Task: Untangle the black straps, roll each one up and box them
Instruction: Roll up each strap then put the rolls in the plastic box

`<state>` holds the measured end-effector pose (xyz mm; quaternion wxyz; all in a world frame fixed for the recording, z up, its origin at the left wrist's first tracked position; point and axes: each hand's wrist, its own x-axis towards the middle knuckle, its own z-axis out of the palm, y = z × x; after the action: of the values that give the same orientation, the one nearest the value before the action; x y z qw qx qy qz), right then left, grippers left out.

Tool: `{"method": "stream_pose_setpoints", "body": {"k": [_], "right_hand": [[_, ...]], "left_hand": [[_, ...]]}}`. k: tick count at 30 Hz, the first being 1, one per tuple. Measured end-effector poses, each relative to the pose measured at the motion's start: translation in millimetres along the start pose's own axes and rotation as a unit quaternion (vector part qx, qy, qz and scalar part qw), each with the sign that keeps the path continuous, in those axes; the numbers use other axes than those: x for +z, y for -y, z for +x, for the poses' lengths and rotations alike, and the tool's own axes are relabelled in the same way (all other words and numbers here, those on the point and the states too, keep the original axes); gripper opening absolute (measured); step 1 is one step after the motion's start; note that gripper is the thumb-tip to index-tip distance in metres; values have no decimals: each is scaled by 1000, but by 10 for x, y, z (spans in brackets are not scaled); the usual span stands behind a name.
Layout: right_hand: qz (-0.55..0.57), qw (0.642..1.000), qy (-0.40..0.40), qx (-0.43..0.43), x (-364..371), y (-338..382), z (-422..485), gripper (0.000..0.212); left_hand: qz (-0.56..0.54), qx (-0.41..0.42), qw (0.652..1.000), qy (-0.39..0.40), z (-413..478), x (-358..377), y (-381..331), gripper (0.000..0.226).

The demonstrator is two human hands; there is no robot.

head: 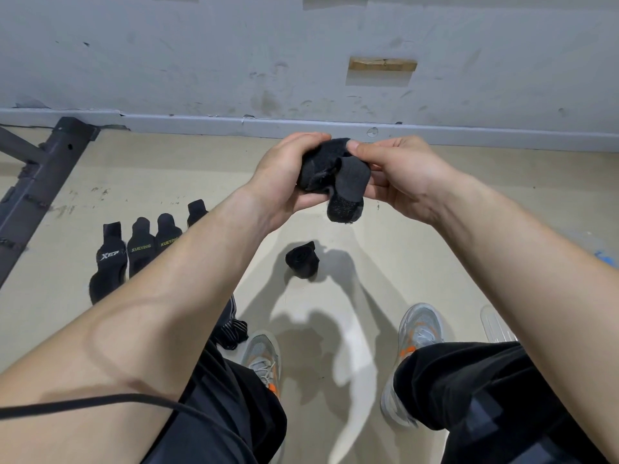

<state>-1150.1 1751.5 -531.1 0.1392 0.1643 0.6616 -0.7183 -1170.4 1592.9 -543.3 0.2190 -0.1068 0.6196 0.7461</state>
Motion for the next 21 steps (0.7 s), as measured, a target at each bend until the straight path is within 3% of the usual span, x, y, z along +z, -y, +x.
{"method": "stream_pose_setpoints", "body": {"k": [9, 18, 21], "right_hand": [[80, 993, -64, 53, 74, -9, -54, 11], [155, 978, -54, 125, 111, -7, -80, 2], [172, 978, -60, 107, 101, 1, -69, 11]], "left_hand": [[74, 63, 995, 10, 61, 17, 83, 21], [110, 86, 990, -5, 47, 30, 110, 21], [118, 87, 989, -10, 57, 46, 112, 19]]}}
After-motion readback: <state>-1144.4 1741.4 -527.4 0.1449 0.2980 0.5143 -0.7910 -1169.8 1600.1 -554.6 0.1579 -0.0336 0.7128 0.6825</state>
